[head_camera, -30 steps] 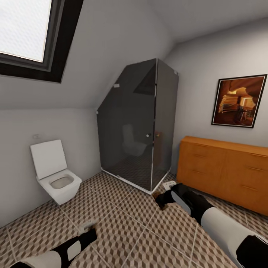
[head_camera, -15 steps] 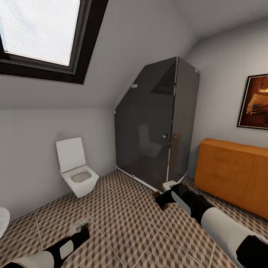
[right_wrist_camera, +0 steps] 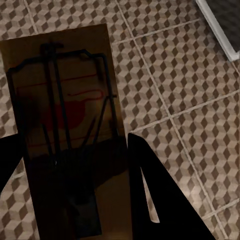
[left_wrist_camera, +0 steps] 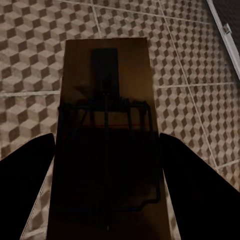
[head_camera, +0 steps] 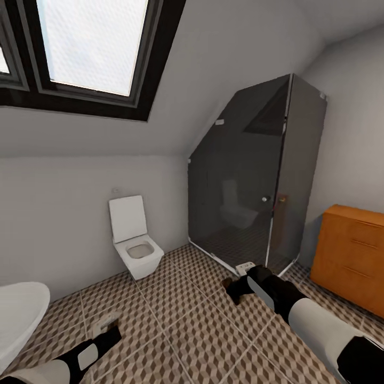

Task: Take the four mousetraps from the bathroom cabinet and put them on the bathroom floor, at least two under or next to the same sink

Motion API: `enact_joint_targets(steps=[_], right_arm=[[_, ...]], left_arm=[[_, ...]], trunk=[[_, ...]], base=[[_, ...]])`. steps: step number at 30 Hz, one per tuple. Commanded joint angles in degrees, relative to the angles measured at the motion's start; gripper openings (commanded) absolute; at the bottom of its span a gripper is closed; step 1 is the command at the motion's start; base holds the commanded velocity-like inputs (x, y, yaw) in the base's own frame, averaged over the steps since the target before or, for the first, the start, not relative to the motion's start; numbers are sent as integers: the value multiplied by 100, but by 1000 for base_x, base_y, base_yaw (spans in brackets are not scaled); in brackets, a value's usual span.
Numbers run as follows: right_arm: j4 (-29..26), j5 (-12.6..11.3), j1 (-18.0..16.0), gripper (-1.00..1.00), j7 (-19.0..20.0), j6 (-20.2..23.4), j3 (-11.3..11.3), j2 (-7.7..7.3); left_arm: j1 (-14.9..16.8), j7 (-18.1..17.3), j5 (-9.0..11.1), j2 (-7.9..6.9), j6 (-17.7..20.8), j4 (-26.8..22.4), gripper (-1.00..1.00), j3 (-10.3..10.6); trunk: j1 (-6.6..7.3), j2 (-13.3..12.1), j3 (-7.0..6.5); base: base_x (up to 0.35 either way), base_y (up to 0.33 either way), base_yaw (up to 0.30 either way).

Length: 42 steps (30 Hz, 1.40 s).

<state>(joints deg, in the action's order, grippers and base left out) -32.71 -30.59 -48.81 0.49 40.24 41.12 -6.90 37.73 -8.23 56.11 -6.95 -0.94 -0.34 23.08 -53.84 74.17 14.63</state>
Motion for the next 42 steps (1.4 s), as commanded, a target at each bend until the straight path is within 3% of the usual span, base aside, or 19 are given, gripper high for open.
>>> enact_joint_targets(steps=[1,22,27,33,42], right_arm=[[-11,-13,-6,-100,-7,19,27,-10],[27,344,-6,-100,-15,20,11,-89],[648,321,-6,-100,-11,-42,10,-96],[1600,335,-6,-100,-18,-539,17,-29],[1903,285,-6,-100,70,-703,11,-9]], left_arm=[[6,-21,53,-2,-10,7,-100,48],[6,-19,31,-49,-6,-38,-100,63],[6,-15,-25,-24,-31,-51,-100,74],[6,-18,-37,-12,-36,-54,-100,74],[6,-1,-34,-10,9,-80,-100,70]], trunk=[[-3,4,8],[-3,4,8],[-3,4,8],[-3,4,8],[-3,4,8]], base=[[308,0,297],[321,0,297],[144,0,224],[25,0,47],[3,0,5]])
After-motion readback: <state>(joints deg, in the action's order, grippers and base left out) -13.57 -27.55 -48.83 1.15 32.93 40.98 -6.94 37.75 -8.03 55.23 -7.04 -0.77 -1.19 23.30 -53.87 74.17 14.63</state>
